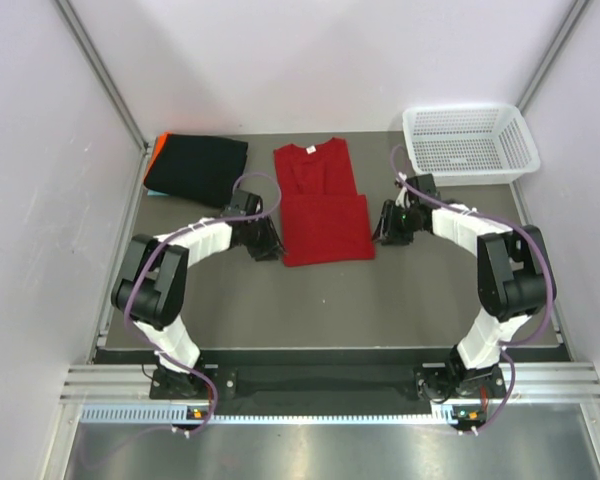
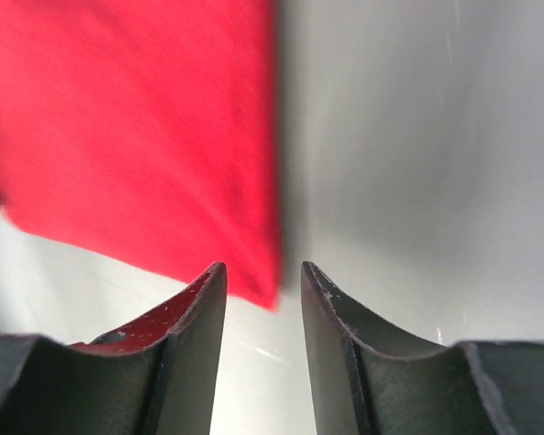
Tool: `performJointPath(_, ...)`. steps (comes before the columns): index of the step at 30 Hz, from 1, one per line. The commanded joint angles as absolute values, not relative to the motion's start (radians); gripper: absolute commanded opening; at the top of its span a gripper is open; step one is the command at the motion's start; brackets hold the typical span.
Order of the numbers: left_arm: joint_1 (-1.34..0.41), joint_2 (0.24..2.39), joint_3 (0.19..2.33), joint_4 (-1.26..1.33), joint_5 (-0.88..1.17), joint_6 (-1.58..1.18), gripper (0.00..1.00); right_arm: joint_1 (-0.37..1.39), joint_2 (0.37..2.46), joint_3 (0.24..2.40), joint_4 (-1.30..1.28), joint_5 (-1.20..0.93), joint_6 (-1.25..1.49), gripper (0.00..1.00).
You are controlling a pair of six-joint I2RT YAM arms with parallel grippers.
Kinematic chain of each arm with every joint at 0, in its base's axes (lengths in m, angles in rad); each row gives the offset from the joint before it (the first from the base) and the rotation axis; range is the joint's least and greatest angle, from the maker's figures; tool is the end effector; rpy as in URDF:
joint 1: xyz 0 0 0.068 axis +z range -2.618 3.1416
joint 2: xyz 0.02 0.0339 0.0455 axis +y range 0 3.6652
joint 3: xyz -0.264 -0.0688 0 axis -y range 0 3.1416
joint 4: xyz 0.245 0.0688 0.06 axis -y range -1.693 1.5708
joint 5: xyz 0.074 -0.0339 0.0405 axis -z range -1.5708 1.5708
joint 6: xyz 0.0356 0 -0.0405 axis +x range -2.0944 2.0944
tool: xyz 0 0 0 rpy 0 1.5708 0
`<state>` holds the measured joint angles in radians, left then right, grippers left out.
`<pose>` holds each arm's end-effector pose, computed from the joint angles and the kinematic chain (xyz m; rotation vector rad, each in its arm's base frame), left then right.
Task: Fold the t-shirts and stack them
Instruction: Fold the tshirt
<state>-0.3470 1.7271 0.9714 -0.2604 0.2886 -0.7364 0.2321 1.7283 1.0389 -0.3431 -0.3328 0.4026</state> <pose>0.3139 -0.1243 0.1580 -0.4155 2.6884 -0.7374 0.3319 0.0904 0.1723 0.1036 2.6593 0.6530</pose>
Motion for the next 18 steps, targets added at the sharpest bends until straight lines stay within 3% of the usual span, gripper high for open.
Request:
performJointPath(1, -0.327, 1.747, 1.133, -0.357, 0.19, -0.648, 0.39, 0.204, 1.756, 1.163, -0.256, -0.416, 0.371, 0.4)
performJointPath(18, -0.268, 2.108, 1.551, -0.298, 0.244, -0.535, 0.32, 0.16, 2.164, 1.577, -0.209, -0.592, 0.242, 0.45)
